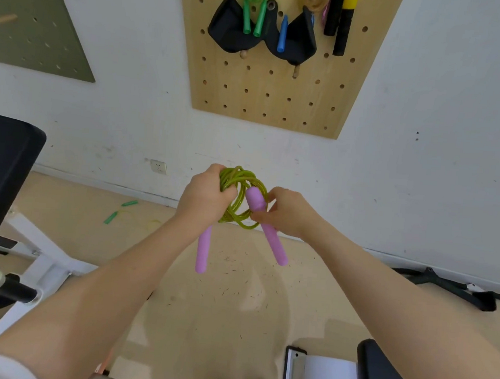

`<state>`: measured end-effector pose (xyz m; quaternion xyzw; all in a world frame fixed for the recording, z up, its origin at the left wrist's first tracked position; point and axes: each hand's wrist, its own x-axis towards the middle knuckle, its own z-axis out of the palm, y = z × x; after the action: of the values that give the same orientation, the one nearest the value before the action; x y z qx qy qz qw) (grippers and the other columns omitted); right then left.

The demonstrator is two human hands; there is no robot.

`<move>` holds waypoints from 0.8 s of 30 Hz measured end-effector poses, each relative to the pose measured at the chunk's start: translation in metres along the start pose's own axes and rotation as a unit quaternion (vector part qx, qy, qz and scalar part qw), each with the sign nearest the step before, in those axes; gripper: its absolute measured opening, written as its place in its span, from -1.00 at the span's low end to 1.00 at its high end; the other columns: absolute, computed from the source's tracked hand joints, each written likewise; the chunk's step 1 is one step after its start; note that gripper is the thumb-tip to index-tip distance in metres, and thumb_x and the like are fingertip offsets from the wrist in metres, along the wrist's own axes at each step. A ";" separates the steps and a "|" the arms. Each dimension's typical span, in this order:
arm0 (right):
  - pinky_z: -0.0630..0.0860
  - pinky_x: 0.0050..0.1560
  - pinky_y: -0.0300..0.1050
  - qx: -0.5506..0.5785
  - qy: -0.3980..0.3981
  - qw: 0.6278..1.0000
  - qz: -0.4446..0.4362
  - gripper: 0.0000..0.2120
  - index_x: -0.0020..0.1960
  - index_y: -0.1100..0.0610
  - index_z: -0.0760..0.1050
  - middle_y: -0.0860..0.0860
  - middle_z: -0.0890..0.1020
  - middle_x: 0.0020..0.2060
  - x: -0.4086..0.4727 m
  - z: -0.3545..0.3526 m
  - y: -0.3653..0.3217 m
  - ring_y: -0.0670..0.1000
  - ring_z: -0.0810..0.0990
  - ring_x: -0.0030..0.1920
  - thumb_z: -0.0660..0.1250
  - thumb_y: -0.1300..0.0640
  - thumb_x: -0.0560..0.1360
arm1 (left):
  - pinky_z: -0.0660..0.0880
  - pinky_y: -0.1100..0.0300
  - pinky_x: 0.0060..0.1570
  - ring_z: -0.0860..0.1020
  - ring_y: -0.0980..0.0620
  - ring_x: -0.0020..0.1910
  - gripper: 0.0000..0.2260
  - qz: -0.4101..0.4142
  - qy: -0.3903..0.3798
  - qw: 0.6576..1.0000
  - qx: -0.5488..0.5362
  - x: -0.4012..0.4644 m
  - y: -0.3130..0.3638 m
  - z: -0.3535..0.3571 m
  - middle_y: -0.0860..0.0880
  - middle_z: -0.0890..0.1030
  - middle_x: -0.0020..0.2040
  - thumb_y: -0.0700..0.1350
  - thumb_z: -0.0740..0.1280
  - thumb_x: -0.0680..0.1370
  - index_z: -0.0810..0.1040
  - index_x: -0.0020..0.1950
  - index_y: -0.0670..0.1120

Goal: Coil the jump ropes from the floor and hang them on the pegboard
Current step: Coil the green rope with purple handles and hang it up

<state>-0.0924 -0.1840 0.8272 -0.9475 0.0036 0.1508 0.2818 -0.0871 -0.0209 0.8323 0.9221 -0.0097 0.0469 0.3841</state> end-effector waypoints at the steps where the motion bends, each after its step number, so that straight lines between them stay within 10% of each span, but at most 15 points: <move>1: 0.46 -0.07 -0.08 -0.010 0.005 1.000 0.004 -0.55 0.15 0.18 0.43 0.06 0.59 -0.02 0.001 0.002 -0.001 0.06 0.55 -0.06 0.38 -0.10 0.42 | 0.49 0.04 -0.03 0.55 -0.16 -0.05 -0.71 0.004 -0.004 1.000 0.022 0.000 0.000 0.001 -0.13 0.59 -0.03 -0.10 0.25 0.52 0.44 0.23 -0.11; 8: 0.35 -0.16 -0.08 -0.298 0.035 0.951 -0.076 -0.78 -0.07 0.17 0.32 0.08 0.46 -0.15 -0.016 -0.023 -0.024 0.14 0.47 -0.10 0.11 0.01 0.59 | 0.30 0.10 -0.30 0.53 -0.17 -0.08 -0.72 0.063 -0.017 0.951 0.302 -0.001 -0.020 0.013 -0.16 0.54 0.02 -0.17 0.17 0.59 0.30 0.28 -0.18; 11: 0.33 -0.16 -0.08 -0.335 0.083 0.928 -0.138 -0.75 0.06 0.19 0.37 0.10 0.52 -0.07 -0.016 -0.029 -0.028 0.18 0.52 -0.02 0.10 0.00 0.61 | 0.31 0.10 -0.27 0.50 -0.14 -0.14 -0.77 0.032 -0.032 0.971 0.237 0.001 -0.028 0.012 -0.16 0.55 0.00 -0.15 0.15 0.60 0.33 0.24 -0.19; 16: 0.39 -0.12 -0.09 -0.061 0.011 0.991 -0.117 -0.73 0.14 0.13 0.38 0.05 0.56 -0.04 -0.018 -0.034 -0.021 0.08 0.52 -0.09 0.24 -0.02 0.54 | 0.38 0.13 -0.13 0.49 -0.04 -0.16 -0.85 -0.053 -0.161 0.968 -0.186 0.012 -0.031 -0.009 -0.09 0.53 -0.14 -0.05 0.33 0.53 0.51 -0.04 -0.13; 20: 0.34 -0.43 -0.25 0.287 -0.036 0.951 -0.109 -0.88 0.02 0.09 0.34 0.05 0.55 -0.17 -0.024 -0.046 -0.023 -0.03 0.57 -0.31 0.26 0.21 0.54 | 0.34 0.15 -0.25 0.42 0.02 -0.29 -0.84 -0.034 -0.180 0.958 -0.220 0.013 -0.029 -0.020 -0.01 0.49 -0.29 -0.06 0.31 0.55 0.49 -0.20 -0.09; 24: 0.34 -0.43 -0.25 0.330 -0.020 0.934 -0.137 -0.84 -0.01 0.12 0.34 0.03 0.59 -0.19 -0.029 -0.066 -0.023 -0.02 0.63 -0.30 0.28 0.30 0.51 | 0.35 0.15 -0.26 0.41 0.00 -0.29 -0.81 -0.022 -0.179 0.959 -0.218 0.006 -0.026 -0.014 0.00 0.47 -0.32 -0.13 0.25 0.58 0.45 -0.24 -0.09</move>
<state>-0.0994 -0.2024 0.9003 -0.7893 -0.0821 0.1205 0.5965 -0.0805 0.0078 0.8246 0.8092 -0.0675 -0.1305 0.5688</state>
